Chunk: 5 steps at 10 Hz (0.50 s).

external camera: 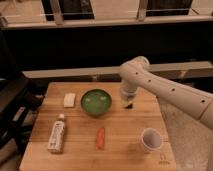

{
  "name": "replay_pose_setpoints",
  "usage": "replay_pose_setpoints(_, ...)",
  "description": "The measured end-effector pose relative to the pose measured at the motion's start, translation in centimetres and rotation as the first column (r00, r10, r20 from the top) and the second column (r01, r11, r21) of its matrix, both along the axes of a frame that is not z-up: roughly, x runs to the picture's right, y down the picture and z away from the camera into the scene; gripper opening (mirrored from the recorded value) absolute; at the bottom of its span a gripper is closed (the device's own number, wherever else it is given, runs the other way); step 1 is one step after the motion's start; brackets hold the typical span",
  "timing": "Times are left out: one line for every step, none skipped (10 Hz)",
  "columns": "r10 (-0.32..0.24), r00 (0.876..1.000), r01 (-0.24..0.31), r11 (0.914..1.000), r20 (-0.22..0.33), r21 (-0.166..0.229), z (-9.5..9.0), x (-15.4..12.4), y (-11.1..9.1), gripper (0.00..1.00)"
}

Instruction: Move the arm in a circular motion

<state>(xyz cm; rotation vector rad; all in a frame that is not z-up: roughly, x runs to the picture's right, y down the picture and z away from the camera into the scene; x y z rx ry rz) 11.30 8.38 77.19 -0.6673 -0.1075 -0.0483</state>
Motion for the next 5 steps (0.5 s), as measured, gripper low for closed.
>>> replay_pose_setpoints(0.001, 1.0, -0.001, 1.0, -0.005, -0.006, -0.16, 0.81, 0.4, 0.01)
replay_pose_setpoints(-0.003, 1.0, 0.003, 0.9999, -0.007, -0.012, -0.29, 1.13, 0.53, 0.01)
replay_pose_setpoints(-0.004, 1.0, 0.004, 0.9999, -0.002, -0.015, -0.27, 1.07, 0.61, 0.01)
replay_pose_setpoints(-0.005, 1.0, 0.005, 0.9998, 0.002, -0.017, -0.62, 0.77, 0.94, 0.01)
replay_pose_setpoints(-0.002, 1.0, 0.002, 0.9998, 0.0, -0.019, -0.85, 0.49, 1.14, 0.01)
